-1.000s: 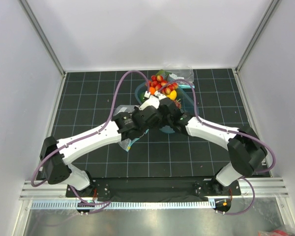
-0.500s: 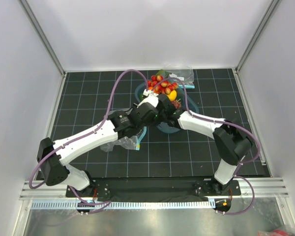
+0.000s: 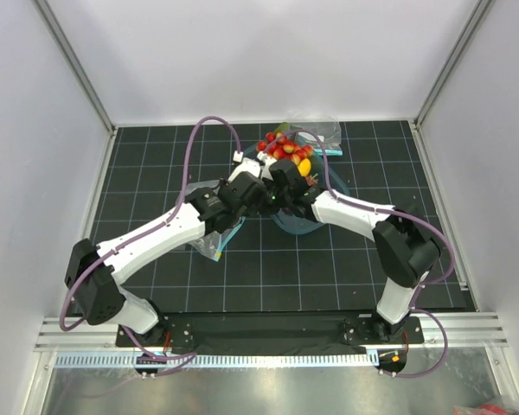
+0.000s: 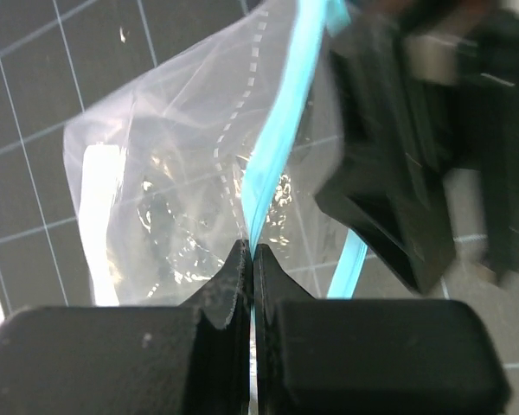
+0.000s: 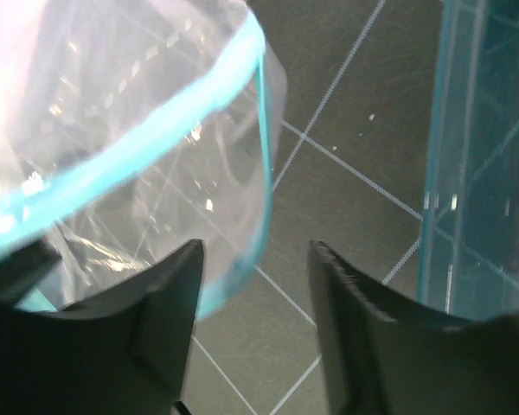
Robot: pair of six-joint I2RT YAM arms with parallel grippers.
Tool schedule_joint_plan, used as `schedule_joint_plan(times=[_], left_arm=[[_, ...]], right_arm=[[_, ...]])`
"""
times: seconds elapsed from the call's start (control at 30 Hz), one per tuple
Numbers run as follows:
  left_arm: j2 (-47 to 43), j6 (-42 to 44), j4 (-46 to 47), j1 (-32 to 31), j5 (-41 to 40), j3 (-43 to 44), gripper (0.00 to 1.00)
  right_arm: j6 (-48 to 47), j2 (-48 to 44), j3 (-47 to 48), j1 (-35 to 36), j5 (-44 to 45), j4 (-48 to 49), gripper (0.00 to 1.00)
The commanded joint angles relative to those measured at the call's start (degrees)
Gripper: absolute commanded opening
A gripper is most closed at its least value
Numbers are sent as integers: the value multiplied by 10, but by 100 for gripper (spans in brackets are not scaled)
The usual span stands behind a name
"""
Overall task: Place the food in the zip-top bag and seal the zipper
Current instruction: Open the zipper of the food storage bag.
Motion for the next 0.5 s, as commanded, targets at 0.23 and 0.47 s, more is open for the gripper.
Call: schedule_joint_plan(times=[0.23,0.47], left_arm=[[18,-36,15,60,52,16,0],[9,-36,15,70,50,16,0]], right_arm=[[-31,-104,-90,-11,55,89,75],[-50,-206,-145,-25,174,105,97]])
